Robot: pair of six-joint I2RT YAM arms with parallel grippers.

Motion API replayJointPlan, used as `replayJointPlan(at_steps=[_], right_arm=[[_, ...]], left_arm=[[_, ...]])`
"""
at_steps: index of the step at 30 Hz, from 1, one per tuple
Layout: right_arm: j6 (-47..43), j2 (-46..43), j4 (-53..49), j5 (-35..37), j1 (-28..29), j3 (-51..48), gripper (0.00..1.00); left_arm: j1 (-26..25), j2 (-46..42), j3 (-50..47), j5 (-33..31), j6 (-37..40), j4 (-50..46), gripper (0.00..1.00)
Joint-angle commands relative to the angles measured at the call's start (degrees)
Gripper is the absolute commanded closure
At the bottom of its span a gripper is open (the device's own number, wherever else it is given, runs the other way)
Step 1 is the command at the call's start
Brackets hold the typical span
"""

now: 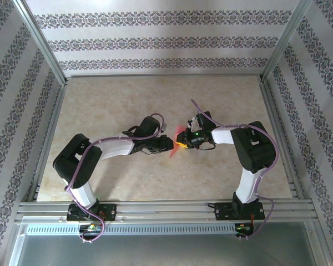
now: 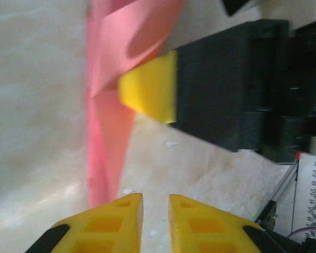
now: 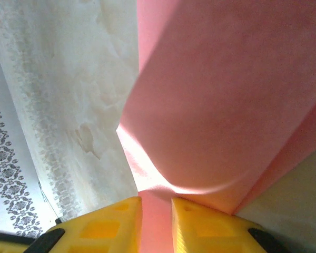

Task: Fold a paper plane with a square sheet of paper (pick it up from the middle)
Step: Fold the wing for the fifth time at the center of the table.

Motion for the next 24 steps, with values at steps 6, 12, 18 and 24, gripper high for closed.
replayJointPlan(at_steps=[6, 12, 18, 24], right_arm=[[-0.9, 4.8, -3.7, 5.3, 0.8, -1.0, 0.76], [-1.0, 4.8, -4.1, 5.4, 0.8, -0.9, 0.76], [-1.1, 5.0, -4.5, 5.6, 0.8, -0.8, 0.76], [-1.2, 5.2, -4.8, 5.6, 0.8, -0.8, 0.77]], left_arm=[[-2.4, 6.3, 4.4, 2.3, -0.3, 2.1, 0.85], [-2.5, 7.8, 5.3, 0.3, 1.2, -2.2, 0.87], [-2.5, 8.4, 4.6, -0.9, 1.6, -3.0, 0.87], [-2.4, 9.1, 4.0, -1.8, 1.6, -3.2, 0.88]])
